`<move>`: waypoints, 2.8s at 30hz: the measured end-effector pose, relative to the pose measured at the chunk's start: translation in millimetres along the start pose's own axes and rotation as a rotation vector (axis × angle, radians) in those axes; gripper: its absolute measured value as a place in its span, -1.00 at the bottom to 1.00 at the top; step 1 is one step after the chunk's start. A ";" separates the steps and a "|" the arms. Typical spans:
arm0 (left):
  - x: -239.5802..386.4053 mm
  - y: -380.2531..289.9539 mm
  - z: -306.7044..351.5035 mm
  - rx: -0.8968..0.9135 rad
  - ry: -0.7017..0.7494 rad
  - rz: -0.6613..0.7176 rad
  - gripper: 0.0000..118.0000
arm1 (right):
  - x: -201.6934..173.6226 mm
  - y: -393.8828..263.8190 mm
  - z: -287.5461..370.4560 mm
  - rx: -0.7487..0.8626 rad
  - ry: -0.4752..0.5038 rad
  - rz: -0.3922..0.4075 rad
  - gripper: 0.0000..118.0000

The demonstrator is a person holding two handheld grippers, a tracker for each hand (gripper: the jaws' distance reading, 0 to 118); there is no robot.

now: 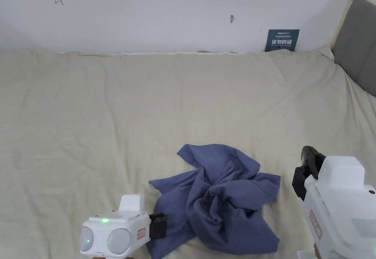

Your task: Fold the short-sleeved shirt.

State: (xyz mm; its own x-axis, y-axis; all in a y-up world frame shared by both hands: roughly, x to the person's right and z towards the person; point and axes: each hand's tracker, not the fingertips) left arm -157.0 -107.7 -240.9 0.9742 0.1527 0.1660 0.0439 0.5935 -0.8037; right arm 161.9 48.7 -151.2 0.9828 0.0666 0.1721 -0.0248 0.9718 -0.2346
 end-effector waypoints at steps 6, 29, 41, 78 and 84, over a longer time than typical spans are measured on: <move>11.6 -7.8 -32.1 -0.052 0.040 -0.008 0.04 | 4.6 -7.3 -7.6 -0.029 -0.007 0.002 -0.97; 15.5 18.5 5.9 0.103 -0.124 0.039 -0.80 | 9.9 -104.9 -230.3 -0.733 0.072 -0.058 0.30; -1.1 37.6 24.5 0.155 -0.145 0.095 -0.80 | 9.1 -53.1 -181.2 -0.605 0.108 0.027 -0.95; -138.7 398.7 48.7 0.496 0.305 0.117 -0.80 | 19.5 187.1 -299.0 -0.084 0.097 -0.005 -0.95; -160.9 301.5 -14.7 0.314 0.300 0.140 -0.80 | 18.2 90.2 -292.6 -0.259 0.108 -0.038 -0.95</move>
State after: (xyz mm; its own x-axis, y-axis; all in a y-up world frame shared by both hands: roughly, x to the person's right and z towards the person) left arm -297.4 35.1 -518.3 0.9890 0.0402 -0.1424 -0.1170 0.8011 -0.5869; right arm 231.1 71.4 -449.2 0.9963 -0.0071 0.0858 0.0467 0.8821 -0.4687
